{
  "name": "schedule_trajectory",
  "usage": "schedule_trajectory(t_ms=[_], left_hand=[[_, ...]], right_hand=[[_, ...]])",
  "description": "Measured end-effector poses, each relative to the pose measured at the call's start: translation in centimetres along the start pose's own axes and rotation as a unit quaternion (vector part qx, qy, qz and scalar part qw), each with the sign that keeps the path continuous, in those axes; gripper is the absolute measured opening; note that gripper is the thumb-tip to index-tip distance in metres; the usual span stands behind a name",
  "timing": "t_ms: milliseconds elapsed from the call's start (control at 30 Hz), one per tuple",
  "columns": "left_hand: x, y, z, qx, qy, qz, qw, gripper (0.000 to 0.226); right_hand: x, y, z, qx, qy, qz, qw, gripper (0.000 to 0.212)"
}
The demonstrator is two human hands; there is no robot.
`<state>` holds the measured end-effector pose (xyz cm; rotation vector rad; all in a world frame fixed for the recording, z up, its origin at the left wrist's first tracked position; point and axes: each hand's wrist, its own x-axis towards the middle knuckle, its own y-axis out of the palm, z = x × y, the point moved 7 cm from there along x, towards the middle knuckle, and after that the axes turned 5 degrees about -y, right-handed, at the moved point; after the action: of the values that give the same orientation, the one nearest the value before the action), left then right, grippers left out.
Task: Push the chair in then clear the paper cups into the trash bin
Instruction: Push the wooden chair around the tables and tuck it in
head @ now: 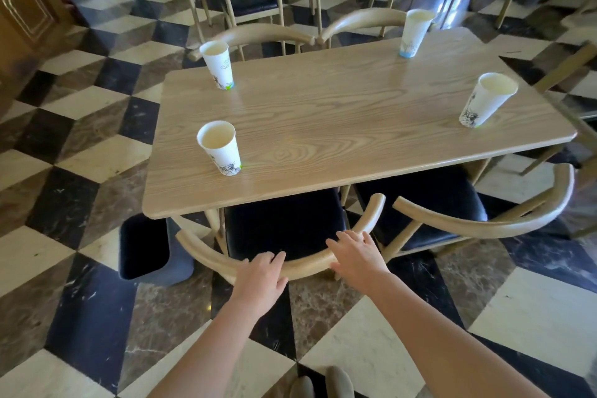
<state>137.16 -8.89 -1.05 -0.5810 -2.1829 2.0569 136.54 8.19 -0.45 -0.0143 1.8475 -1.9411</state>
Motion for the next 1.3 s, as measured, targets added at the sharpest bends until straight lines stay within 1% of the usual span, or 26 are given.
schedule_trajectory(t_ms=[100,167,267,400,567,767,933,1000,1133,1300], left_hand=[[-0.7,-3.2,-1.7,-0.009,0.009,-0.024,1.0,0.037],[-1.2,-5.0,-3.1,-0.023,0.02,-0.036,0.999,0.029],[-2.1,-7.2,-5.5,-0.017,0.057,-0.055,0.997,0.023],[-3.3,-8.6,-8.7,-0.021,0.096,-0.068,0.993,0.02],[-4.8,-8.9,-13.0,-0.023,0.136,-0.086,0.987,0.026],[-6.2,-9.6,-18.5,-0.028,0.182,-0.104,0.977,0.025],[-7.2,-9.4,-25.9,-0.04,0.215,-0.106,0.97,0.027],[-8.0,-8.8,-29.7,-0.052,0.224,-0.101,0.968,0.024],[-10.4,-6.8,-37.9,-0.064,0.234,-0.106,0.964,0.024],[-11.4,-5.5,-45.6,-0.104,0.235,-0.11,0.96,0.028]], right_hand=[[-2.0,-2.6,0.1,0.003,0.019,-0.032,0.999,0.029],[-3.5,-3.9,0.1,0.001,0.034,-0.043,0.999,0.027],[-6.3,-5.4,-0.3,0.0,0.067,-0.067,0.996,0.026],[-10.3,-6.2,-0.7,0.02,0.109,-0.09,0.99,0.025],[-14.6,-5.7,-1.3,0.03,0.143,-0.114,0.983,0.023],[-19.9,-6.0,-4.0,0.041,0.186,-0.134,0.973,0.024],[-25.8,-5.1,-8.3,0.046,0.208,-0.151,0.965,0.027],[-28.8,-4.3,-10.2,0.042,0.216,-0.15,0.964,0.03],[-35.6,-2.6,-14.9,0.043,0.248,-0.147,0.957,0.03],[-42.4,-0.8,-20.3,0.034,0.272,-0.135,0.952,0.03]])
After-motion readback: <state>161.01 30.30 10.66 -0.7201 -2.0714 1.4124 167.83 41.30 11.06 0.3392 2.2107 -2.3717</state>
